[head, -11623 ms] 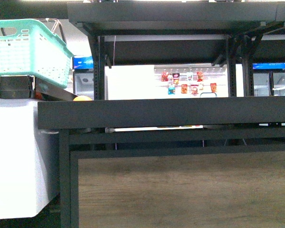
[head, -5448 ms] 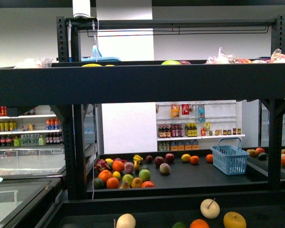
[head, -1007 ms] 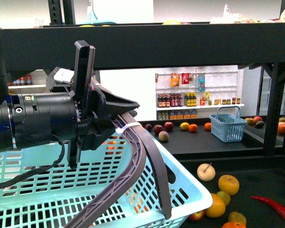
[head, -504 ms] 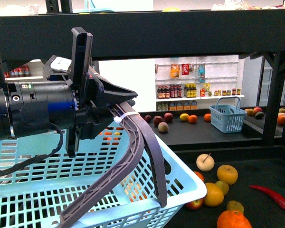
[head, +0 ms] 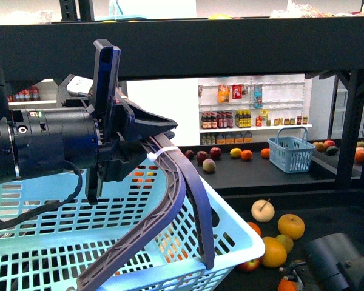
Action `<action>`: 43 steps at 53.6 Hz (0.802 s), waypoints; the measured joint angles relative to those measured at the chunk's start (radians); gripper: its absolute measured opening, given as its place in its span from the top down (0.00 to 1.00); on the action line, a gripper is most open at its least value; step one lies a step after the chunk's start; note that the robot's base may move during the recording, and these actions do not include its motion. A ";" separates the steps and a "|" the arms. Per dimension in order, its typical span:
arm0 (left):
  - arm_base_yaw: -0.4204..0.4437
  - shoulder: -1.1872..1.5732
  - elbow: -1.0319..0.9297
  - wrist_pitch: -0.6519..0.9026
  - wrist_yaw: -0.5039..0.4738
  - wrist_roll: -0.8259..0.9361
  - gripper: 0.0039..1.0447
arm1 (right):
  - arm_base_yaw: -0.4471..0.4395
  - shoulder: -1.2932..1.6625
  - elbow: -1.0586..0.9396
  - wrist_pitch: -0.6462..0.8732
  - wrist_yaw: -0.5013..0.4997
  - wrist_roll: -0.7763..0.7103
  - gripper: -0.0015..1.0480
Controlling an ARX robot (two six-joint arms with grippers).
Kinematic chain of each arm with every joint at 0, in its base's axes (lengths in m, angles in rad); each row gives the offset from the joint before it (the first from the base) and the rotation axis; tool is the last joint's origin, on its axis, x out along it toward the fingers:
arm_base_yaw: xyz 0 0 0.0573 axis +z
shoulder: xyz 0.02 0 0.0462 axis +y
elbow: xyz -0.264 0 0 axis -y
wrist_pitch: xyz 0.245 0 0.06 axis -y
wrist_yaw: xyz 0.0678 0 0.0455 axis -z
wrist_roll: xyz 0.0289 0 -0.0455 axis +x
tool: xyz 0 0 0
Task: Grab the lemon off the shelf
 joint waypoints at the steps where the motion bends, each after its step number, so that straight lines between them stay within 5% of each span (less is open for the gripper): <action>1: 0.000 0.000 0.000 0.000 0.000 0.000 0.91 | 0.004 0.016 0.015 -0.002 0.003 0.024 0.07; 20: 0.000 0.000 0.000 0.000 0.000 -0.001 0.91 | 0.019 0.204 0.228 -0.047 0.033 0.332 0.07; 43: 0.000 0.000 0.000 0.000 0.000 0.000 0.91 | 0.063 0.316 0.455 -0.073 0.012 0.476 0.07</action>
